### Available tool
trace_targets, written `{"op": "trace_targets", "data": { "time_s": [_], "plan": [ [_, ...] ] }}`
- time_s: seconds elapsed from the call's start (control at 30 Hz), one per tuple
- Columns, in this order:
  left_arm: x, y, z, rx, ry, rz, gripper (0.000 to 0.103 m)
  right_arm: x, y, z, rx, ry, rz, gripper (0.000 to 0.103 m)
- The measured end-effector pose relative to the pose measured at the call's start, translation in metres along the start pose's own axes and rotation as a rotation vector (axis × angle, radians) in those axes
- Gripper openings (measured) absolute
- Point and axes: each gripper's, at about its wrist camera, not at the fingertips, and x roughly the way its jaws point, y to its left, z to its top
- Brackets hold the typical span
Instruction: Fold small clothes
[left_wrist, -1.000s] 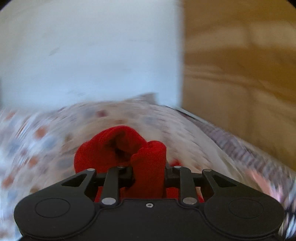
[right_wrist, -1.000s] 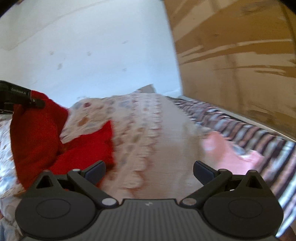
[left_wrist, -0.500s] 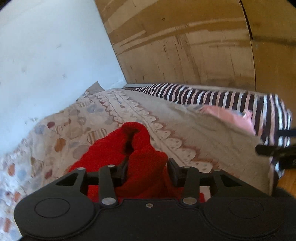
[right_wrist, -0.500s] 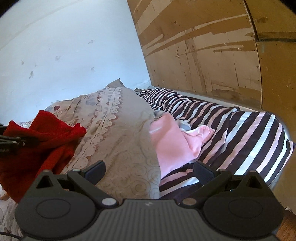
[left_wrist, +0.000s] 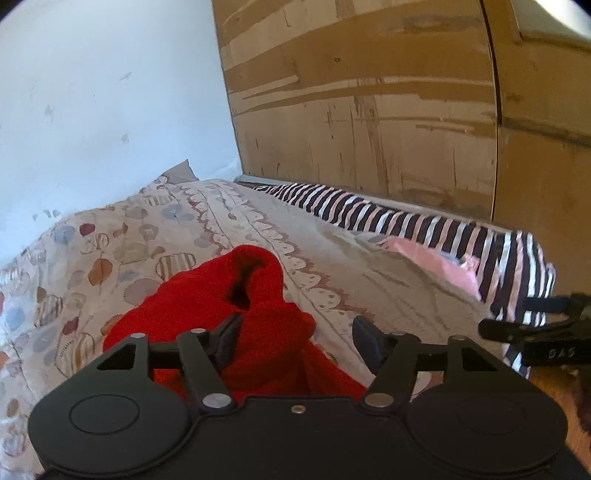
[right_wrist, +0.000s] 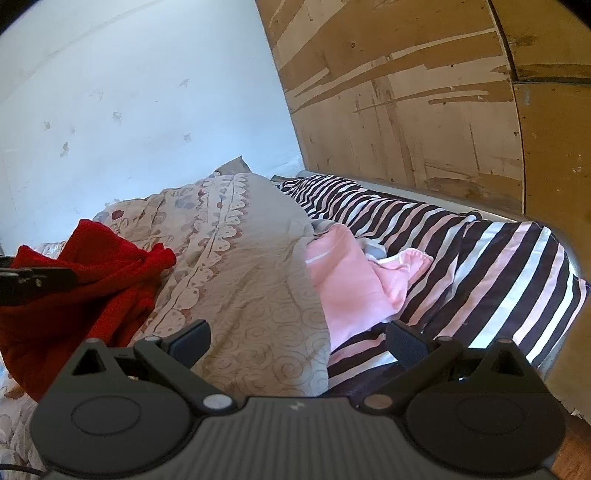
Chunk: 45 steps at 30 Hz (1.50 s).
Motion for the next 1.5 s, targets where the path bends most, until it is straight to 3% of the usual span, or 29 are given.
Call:
{"op": "trace_targets", "data": {
  "time_s": [0.2, 0.5, 0.63, 0.77, 0.9, 1.03, 1.1, 1.2, 1.37, 1.5],
  "plan": [
    [-0.009, 0.013, 0.004, -0.113, -0.039, -0.066, 0.086, -0.001, 0.0, 0.0, 0.003, 0.003, -0.004, 0.103],
    [-0.014, 0.029, 0.008, -0.216, -0.055, -0.125, 0.091, 0.0, 0.003, -0.002, -0.003, 0.011, 0.001, 0.103],
    [-0.024, 0.045, 0.01, -0.301, -0.111, -0.134, 0.096, -0.001, 0.004, -0.002, -0.004, 0.01, 0.001, 0.103],
    [-0.035, 0.075, 0.012, -0.469, -0.175, -0.071, 0.1, -0.001, 0.005, -0.003, -0.003, 0.006, 0.005, 0.103],
    [-0.035, 0.104, 0.006, -0.624, -0.189, -0.004, 0.101, 0.001, 0.005, -0.004, 0.002, 0.013, 0.013, 0.103],
    [-0.018, 0.124, -0.002, -0.733, -0.039, 0.156, 0.095, 0.003, 0.005, -0.007, 0.006, 0.021, 0.017, 0.103],
    [-0.011, 0.125, -0.01, -0.731, 0.008, 0.196, 0.094, 0.002, 0.006, -0.007, 0.006, 0.021, 0.021, 0.103],
    [-0.004, 0.118, -0.02, -0.698, 0.047, 0.18, 0.094, 0.003, 0.008, -0.008, 0.001, 0.026, 0.023, 0.103],
    [-0.002, 0.096, -0.041, -0.631, 0.043, 0.167, 0.095, 0.003, 0.012, -0.008, -0.004, 0.024, 0.033, 0.103],
    [0.002, 0.066, -0.064, -0.493, 0.022, 0.186, 0.095, 0.004, 0.014, -0.007, -0.003, 0.011, 0.04, 0.103]
  ]
}}
